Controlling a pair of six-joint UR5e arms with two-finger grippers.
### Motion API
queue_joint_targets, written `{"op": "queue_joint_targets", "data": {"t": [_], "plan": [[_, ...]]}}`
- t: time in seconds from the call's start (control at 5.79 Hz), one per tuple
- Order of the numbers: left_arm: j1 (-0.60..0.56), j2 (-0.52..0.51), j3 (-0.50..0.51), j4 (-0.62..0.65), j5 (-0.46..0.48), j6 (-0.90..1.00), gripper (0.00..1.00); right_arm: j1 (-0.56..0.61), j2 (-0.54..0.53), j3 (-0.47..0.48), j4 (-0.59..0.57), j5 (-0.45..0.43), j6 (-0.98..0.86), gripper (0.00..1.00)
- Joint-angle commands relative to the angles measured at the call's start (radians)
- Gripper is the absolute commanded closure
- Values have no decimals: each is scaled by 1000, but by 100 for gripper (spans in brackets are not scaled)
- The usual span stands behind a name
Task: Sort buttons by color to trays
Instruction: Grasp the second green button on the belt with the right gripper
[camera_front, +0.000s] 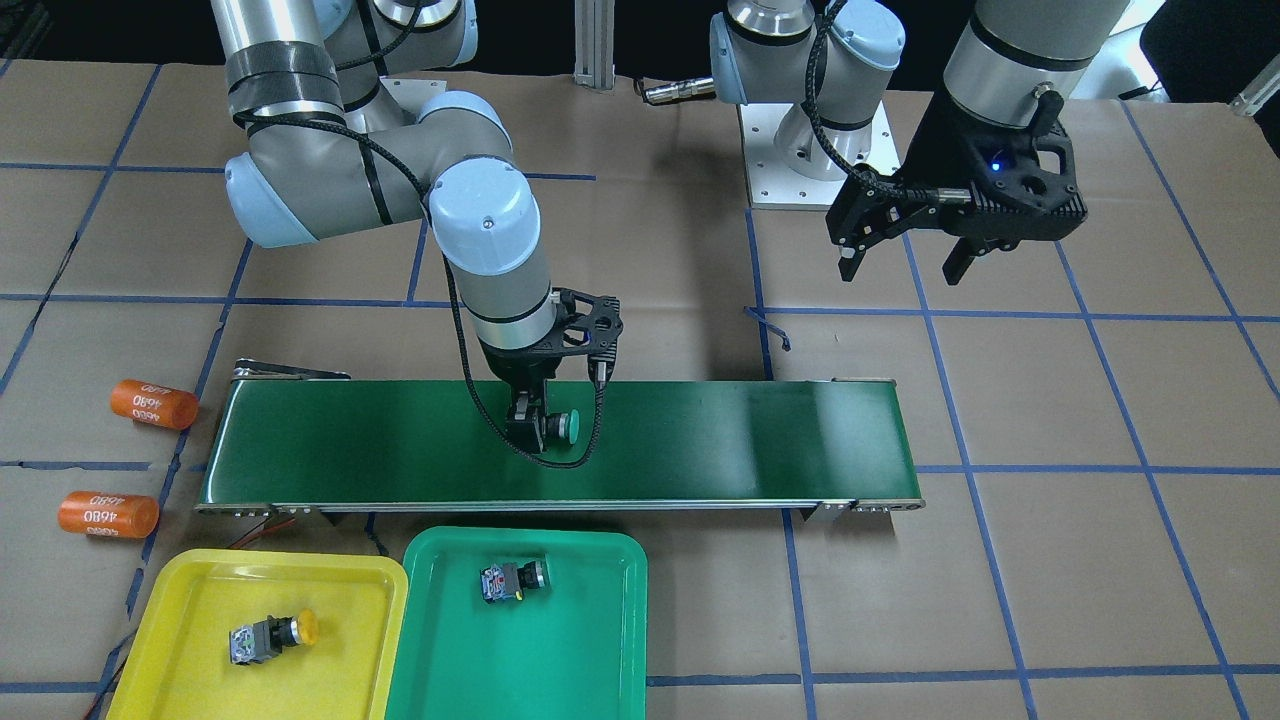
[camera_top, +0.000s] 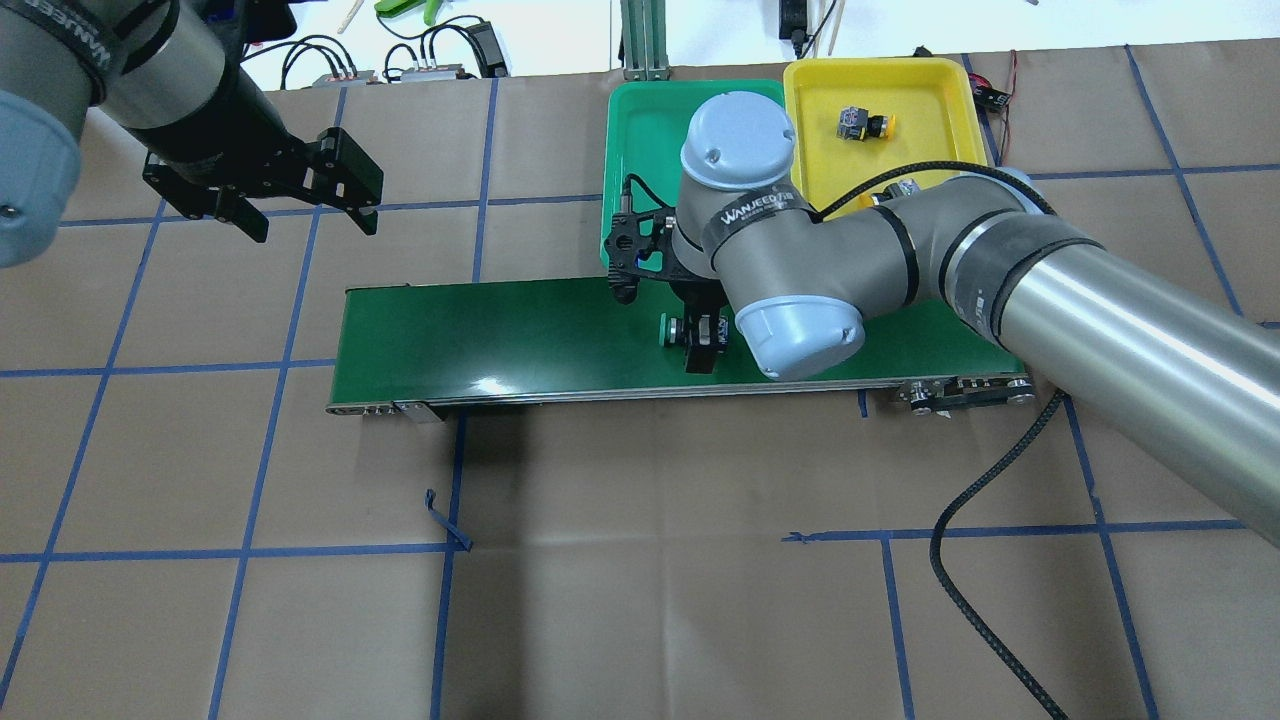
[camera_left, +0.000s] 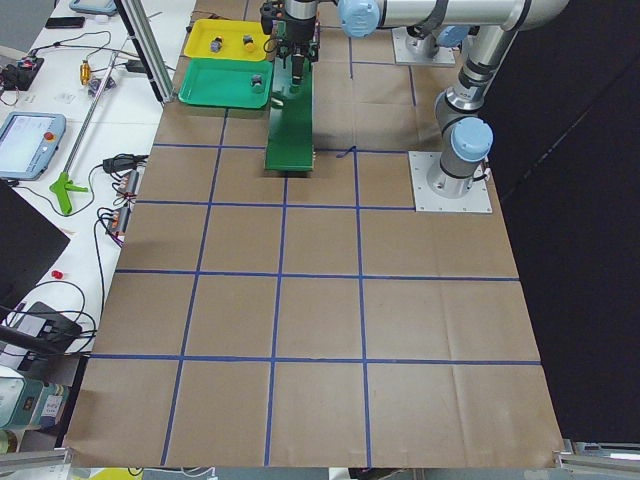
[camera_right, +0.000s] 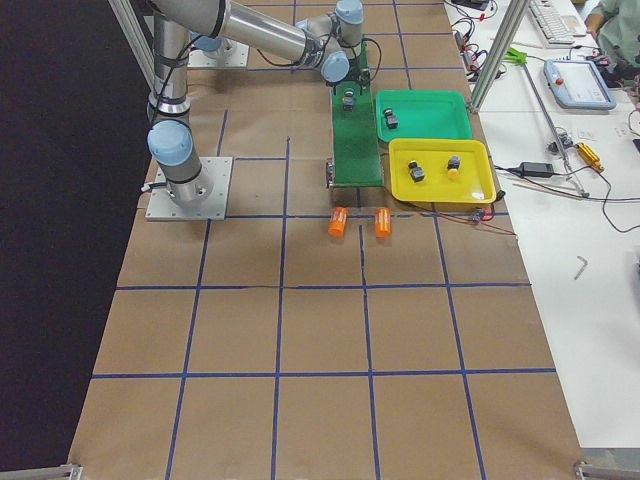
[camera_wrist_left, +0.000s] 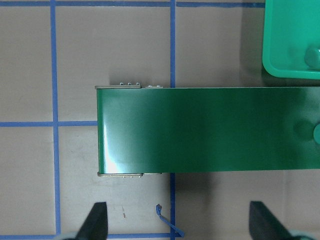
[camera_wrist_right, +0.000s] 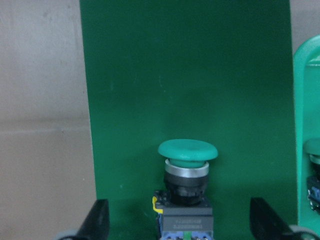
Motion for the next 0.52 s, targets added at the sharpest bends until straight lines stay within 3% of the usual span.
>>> {"op": "queue_joint_targets", "data": {"t": [0.0,0.17,0.35], "plan": [[7,9,60,-85,-11,1,1,-36,-1,41,-28,-57,-37,0],[5,-19,105,-103,-12,-1,1,-50,-1,50,-16,-72,-29,6],[11,1,122,-162,-8,1,1,-59,-1,61,-19,-159,-37,48]]}}
